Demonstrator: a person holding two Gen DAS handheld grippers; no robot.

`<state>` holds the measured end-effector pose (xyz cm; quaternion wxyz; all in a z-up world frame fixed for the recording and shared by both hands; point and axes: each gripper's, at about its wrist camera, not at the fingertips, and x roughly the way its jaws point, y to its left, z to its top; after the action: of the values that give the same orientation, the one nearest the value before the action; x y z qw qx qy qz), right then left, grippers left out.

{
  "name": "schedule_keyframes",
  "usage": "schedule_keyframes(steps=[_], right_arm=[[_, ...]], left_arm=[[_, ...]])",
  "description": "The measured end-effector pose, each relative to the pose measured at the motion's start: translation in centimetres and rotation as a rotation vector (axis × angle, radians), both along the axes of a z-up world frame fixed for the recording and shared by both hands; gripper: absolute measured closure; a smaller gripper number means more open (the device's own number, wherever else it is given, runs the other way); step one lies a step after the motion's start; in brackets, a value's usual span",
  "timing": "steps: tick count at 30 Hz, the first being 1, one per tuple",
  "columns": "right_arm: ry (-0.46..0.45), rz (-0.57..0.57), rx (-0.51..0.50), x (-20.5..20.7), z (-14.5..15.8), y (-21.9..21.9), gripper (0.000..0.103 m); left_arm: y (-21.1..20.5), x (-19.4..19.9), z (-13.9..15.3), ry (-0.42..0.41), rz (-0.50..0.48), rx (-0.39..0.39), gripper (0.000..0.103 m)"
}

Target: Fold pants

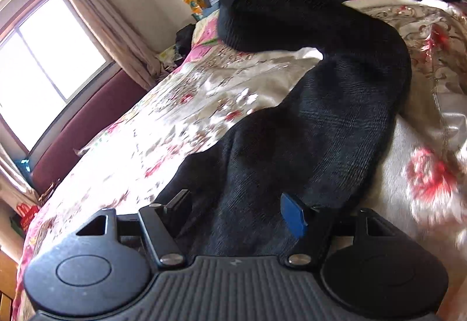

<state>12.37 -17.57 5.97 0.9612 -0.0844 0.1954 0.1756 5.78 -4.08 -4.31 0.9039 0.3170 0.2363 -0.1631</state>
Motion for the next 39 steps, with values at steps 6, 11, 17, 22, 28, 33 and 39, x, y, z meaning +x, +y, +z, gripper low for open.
schedule_keyframes(steps=[6, 11, 17, 22, 28, 33, 39], right_arm=[[-0.056, 0.423, -0.452, -2.5, -6.4, 17.2, 0.096], [-0.021, 0.512, -0.619, -4.9, -10.3, 22.9, 0.094], [0.234, 0.407, -0.417, -3.6, -8.7, 21.3, 0.064], [0.527, 0.186, 0.100, 0.6, -7.0, 15.9, 0.056], [0.734, 0.072, 0.578, 4.9, -8.0, 13.8, 0.085], [0.429, 0.219, 0.039, 2.4, -5.4, 21.6, 0.085], [-0.149, 0.566, -0.721, -6.3, -9.2, 28.9, 0.092]], left_arm=[[7.7, -3.7, 0.1, 0.043, 0.181, -0.100, 0.017], [11.1, -5.5, 0.1, 0.038, 0.271, -0.216, 0.017], [12.3, -5.2, 0.4, 0.016, 0.264, -0.284, 0.017], [12.8, -5.8, 0.9, -0.005, 0.254, -0.333, 0.017], [13.2, -6.7, 0.9, -0.018, 0.235, -0.327, 0.017], [13.0, -7.1, 0.7, -0.031, 0.225, -0.314, 0.017], [12.7, -7.1, 0.0, 0.038, 0.200, -0.313, 0.017]])
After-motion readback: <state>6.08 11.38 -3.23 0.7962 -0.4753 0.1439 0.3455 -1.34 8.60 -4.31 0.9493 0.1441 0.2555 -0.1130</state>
